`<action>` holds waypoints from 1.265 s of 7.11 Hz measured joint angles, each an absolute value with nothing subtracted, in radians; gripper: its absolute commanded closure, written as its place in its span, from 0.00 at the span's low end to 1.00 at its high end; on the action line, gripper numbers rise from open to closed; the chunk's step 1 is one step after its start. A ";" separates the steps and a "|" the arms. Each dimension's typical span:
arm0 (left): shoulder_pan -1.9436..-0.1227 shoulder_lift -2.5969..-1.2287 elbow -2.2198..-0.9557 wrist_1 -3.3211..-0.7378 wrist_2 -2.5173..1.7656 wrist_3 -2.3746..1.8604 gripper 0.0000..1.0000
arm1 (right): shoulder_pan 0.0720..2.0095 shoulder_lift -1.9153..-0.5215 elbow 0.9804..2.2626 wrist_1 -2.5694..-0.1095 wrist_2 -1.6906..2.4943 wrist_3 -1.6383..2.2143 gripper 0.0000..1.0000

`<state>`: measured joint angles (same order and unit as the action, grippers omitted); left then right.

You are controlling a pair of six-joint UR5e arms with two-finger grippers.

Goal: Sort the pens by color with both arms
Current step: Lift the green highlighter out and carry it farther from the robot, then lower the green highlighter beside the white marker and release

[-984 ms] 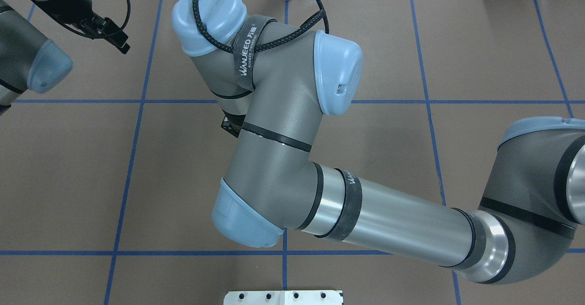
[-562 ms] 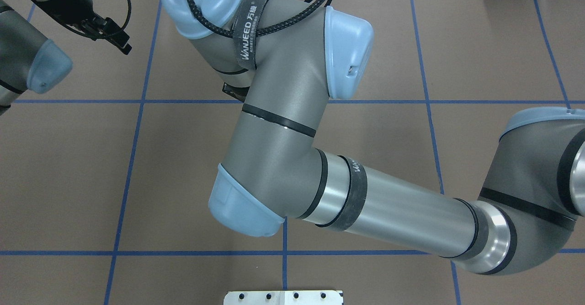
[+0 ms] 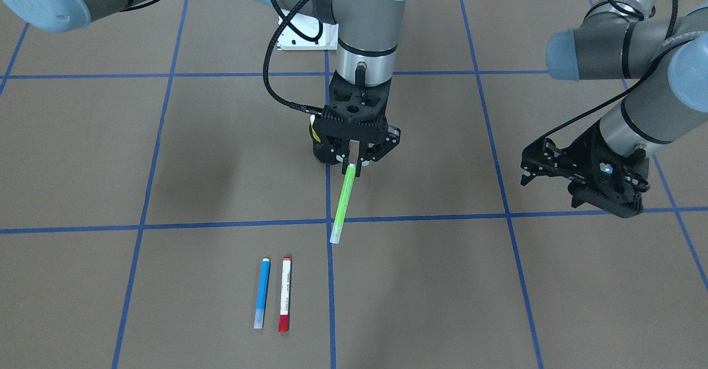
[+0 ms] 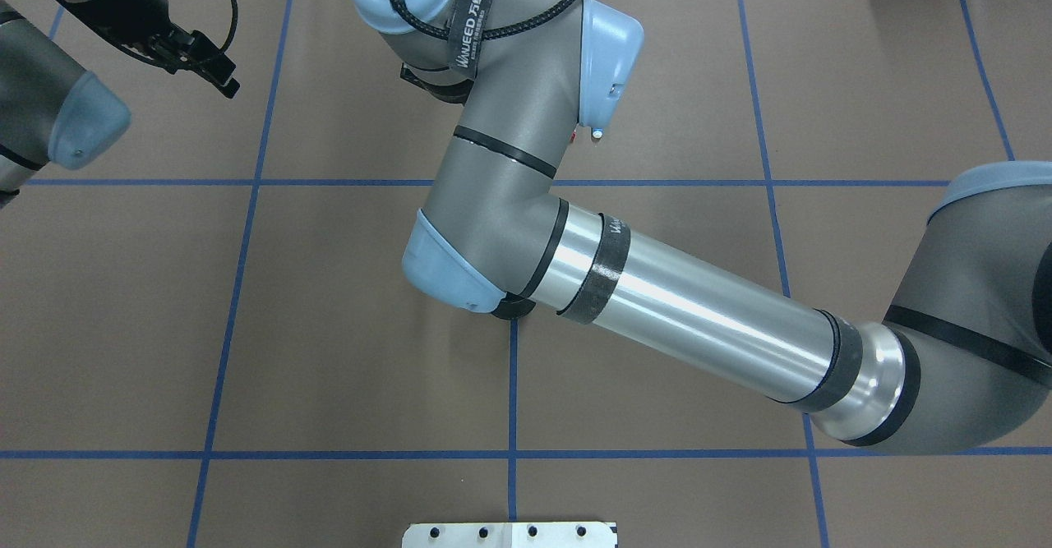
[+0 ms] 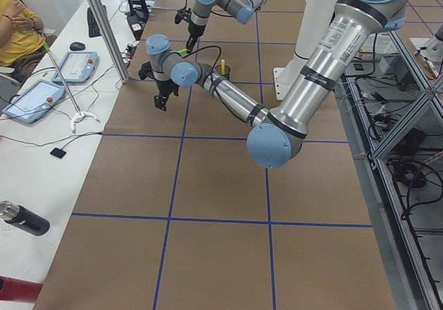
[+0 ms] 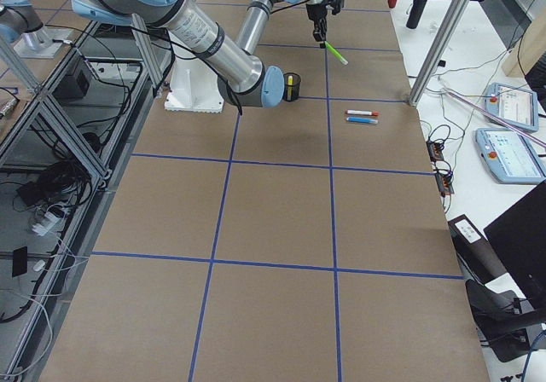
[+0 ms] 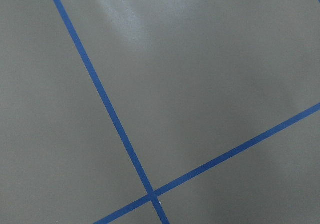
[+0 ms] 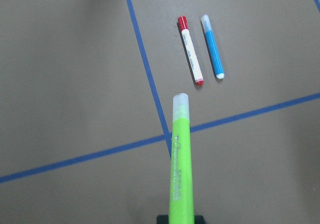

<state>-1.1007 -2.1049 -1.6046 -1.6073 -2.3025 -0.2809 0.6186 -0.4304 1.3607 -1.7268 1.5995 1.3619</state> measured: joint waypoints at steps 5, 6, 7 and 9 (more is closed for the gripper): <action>-1.097 -2.116 -1.606 -1.605 -2.303 -0.294 0.01 | 0.629 -0.508 1.114 -1.330 1.466 1.262 0.98; -1.096 -2.119 -1.606 -1.605 -2.303 -0.298 0.01 | 0.627 -0.528 1.084 -1.257 1.463 1.256 0.91; -1.095 -2.120 -1.605 -1.605 -2.303 -0.300 0.01 | 0.623 -0.548 1.062 -1.197 1.463 1.246 0.77; -1.094 -2.121 -1.604 -1.606 -2.303 -0.301 0.01 | 0.617 -0.578 1.049 -1.138 1.463 1.193 0.42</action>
<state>-1.0940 -2.1214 -1.6041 -1.6055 -2.3025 -0.3012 0.6175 -0.5778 1.0489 -1.1383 1.4632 1.1932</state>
